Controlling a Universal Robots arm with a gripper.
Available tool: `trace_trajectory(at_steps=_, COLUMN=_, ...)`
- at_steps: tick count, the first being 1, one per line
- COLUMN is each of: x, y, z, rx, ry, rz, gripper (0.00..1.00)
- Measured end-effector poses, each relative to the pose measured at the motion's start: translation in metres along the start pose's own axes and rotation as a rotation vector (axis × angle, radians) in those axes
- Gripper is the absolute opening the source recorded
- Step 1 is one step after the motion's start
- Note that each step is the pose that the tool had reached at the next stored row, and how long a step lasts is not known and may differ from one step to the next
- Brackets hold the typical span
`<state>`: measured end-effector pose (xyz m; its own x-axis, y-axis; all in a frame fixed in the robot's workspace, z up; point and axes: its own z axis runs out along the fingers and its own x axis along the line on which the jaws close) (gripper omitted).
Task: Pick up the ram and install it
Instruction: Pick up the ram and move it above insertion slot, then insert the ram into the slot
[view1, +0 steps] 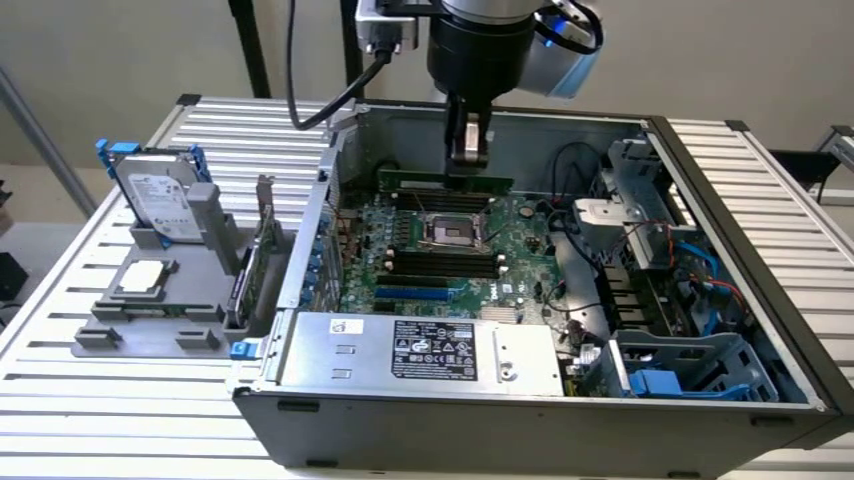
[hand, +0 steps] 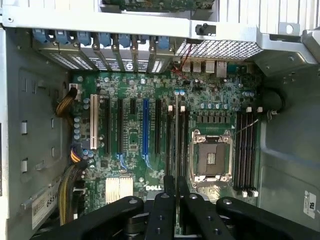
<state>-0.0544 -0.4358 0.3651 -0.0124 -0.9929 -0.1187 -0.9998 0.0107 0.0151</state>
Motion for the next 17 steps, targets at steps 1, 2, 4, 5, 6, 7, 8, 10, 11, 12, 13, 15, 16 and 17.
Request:
trace_trajectory(at_steps=1, x=-0.0008, y=-0.0005, z=0.0013, rx=0.0003, ry=0.0003, rz=0.003, gripper=0.13)
trace_trajectory(at_steps=2, x=-0.0017, y=-0.0010, z=0.0025, rx=0.0006, ry=0.0007, rz=0.005, gripper=0.13)
trace_trajectory(at_steps=4, x=-0.0041, y=-0.0015, z=0.0036, rx=0.0010, ry=0.0056, rz=0.008, gripper=0.13)
trace_trajectory(at_steps=5, x=-0.0049, y=-0.0017, z=0.0037, rx=0.0012, ry=0.0086, rz=0.008, gripper=0.13)
trace_trajectory(at_steps=6, x=-0.0049, y=-0.0018, z=0.0037, rx=0.0010, ry=0.0090, rz=0.008, gripper=0.13)
trace_trajectory(at_steps=7, x=-0.0049, y=-0.0017, z=0.0037, rx=0.0010, ry=0.0090, rz=0.008, gripper=0.13)
trace_trajectory(at_steps=8, x=-0.0049, y=-0.0017, z=0.0037, rx=0.0010, ry=0.0090, rz=0.008, gripper=0.13)
trace_trajectory(at_steps=10, x=-0.0049, y=-0.0017, z=0.0037, rx=0.0010, ry=0.0090, rz=0.008, gripper=0.13)
trace_trajectory(at_steps=11, x=-0.0050, y=-0.0017, z=0.0037, rx=0.0009, ry=0.0091, rz=0.008, gripper=0.13)
trace_trajectory(at_steps=12, x=-0.0049, y=-0.0017, z=0.0037, rx=0.0010, ry=0.0090, rz=0.008, gripper=0.13)
trace_trajectory(at_steps=13, x=-0.0049, y=-0.0017, z=0.0037, rx=0.0009, ry=0.0091, rz=0.008, gripper=0.13)
trace_trajectory(at_steps=15, x=-0.0049, y=-0.0017, z=0.0037, rx=0.0009, ry=0.0091, rz=0.008, gripper=0.13)
trace_trajectory(at_steps=16, x=-0.0049, y=-0.0017, z=0.0037, rx=0.0009, ry=0.0091, rz=0.008, gripper=0.13)
trace_trajectory(at_steps=17, x=-0.0049, y=-0.0017, z=0.0037, rx=0.0009, ry=0.0091, rz=0.008, gripper=0.13)
